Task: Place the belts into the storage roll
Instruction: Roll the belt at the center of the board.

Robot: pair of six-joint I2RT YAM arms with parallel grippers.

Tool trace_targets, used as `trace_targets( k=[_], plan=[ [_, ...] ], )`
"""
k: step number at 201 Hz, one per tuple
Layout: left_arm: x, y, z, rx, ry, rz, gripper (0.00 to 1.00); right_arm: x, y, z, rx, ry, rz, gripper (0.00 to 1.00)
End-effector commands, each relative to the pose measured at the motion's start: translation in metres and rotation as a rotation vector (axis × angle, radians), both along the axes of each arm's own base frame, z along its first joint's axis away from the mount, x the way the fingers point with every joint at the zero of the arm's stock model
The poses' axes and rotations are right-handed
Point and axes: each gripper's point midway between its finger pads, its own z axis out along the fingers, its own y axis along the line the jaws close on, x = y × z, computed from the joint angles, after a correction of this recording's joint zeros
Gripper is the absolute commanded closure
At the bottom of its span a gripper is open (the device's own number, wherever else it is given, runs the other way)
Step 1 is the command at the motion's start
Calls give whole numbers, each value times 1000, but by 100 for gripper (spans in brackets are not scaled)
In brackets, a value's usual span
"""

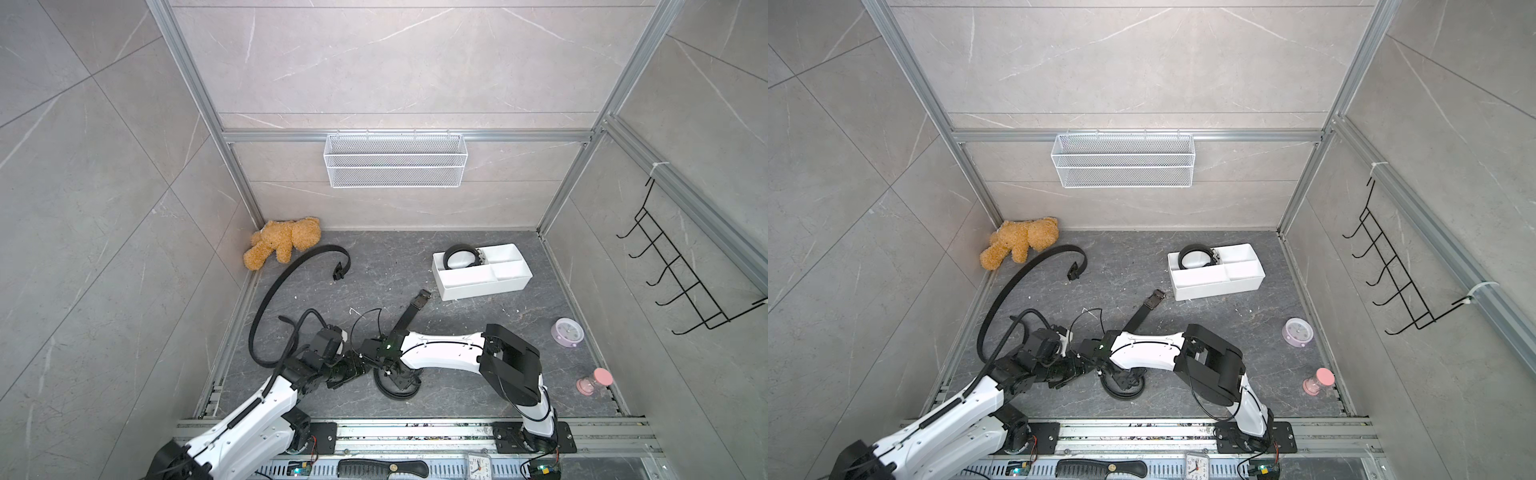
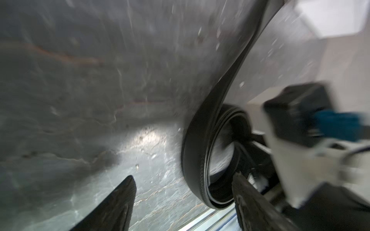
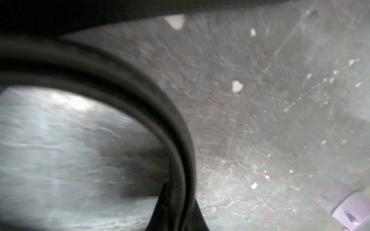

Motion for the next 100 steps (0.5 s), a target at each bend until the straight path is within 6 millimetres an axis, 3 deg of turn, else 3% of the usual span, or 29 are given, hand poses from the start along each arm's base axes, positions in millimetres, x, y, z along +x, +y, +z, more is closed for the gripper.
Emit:
trace_targets(
  k=[1,45,100],
  plan=[
    [12,-19,9,17,-45,-44,22,-16,34,-35,98,95,-17,88],
    [20,-27,-4,62,-93,-48,29,-16,37,-32,101,104,-17,88],
    [18,-18,-27,155,-38,-5,43,-18,38,-30,114,112,-28,87]
  ],
)
